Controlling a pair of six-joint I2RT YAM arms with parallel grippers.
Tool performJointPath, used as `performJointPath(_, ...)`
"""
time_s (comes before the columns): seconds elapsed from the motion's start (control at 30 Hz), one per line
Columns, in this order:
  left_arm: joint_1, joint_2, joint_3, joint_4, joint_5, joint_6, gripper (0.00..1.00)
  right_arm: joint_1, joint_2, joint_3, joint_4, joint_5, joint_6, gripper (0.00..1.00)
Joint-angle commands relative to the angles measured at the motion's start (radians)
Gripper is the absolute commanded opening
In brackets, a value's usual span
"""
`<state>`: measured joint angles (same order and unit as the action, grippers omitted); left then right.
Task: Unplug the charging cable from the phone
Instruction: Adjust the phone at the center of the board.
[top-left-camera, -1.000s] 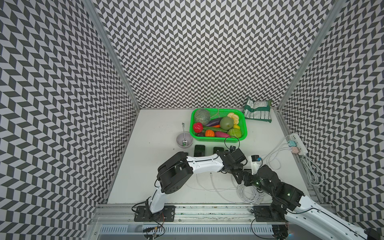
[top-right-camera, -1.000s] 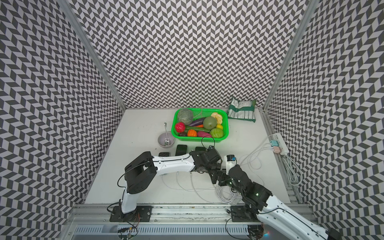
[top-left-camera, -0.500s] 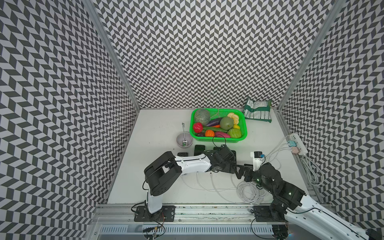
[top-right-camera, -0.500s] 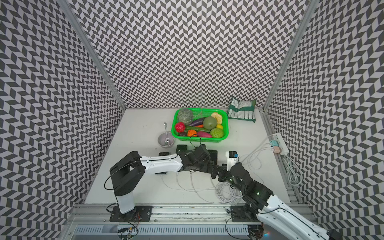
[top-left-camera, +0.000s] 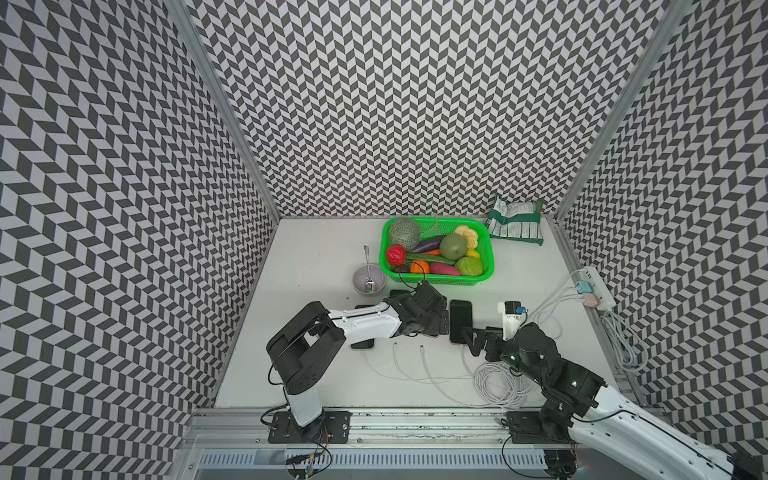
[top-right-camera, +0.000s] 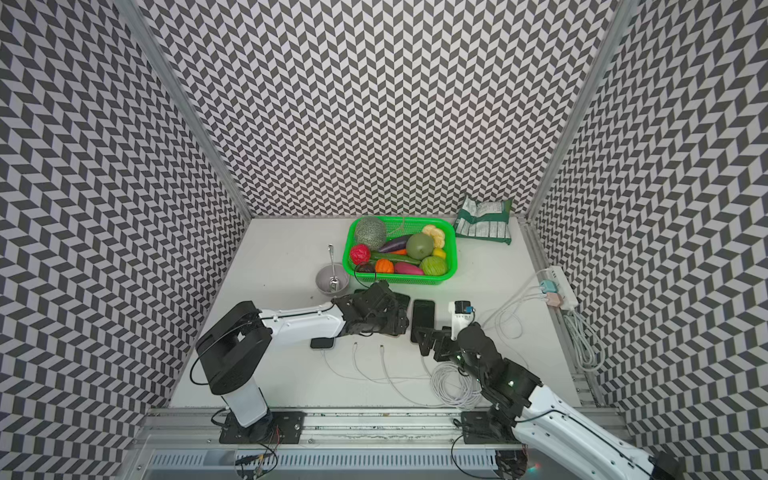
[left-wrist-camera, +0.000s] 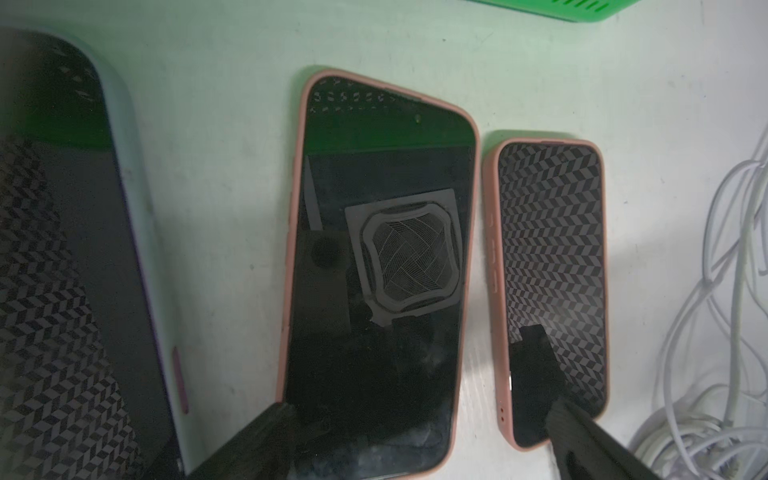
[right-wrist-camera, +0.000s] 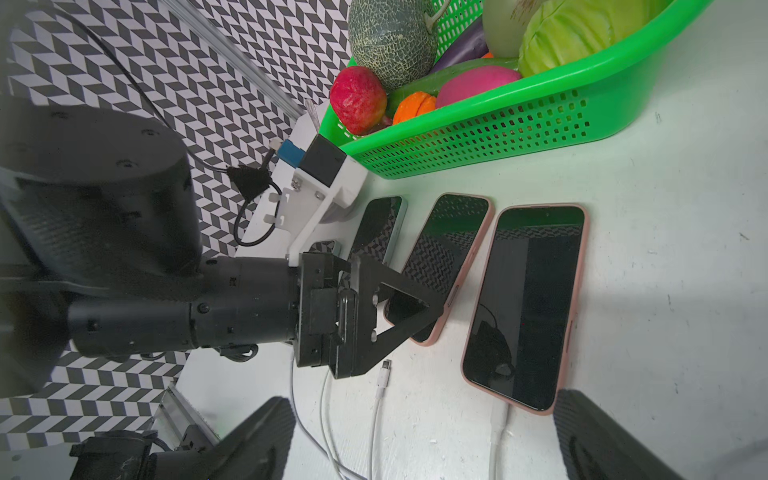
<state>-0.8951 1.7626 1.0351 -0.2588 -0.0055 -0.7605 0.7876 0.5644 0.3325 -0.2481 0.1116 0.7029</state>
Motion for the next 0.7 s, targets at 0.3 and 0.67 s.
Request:
performJointPath(0.3, -0.091, 0.004, 0.224, -0.197, -0.071, 0.04, 1.0, -0.022, 0.004, -0.008, 0.065, -0.006, -0.004, 1.0)
performJointPath(0.67, -0.117, 0.171, 0.445, -0.275, -0.064, 0.075, 1.0, -0.034, -0.083, 0.008, -0.014, 0.05, 0.04, 1.0)
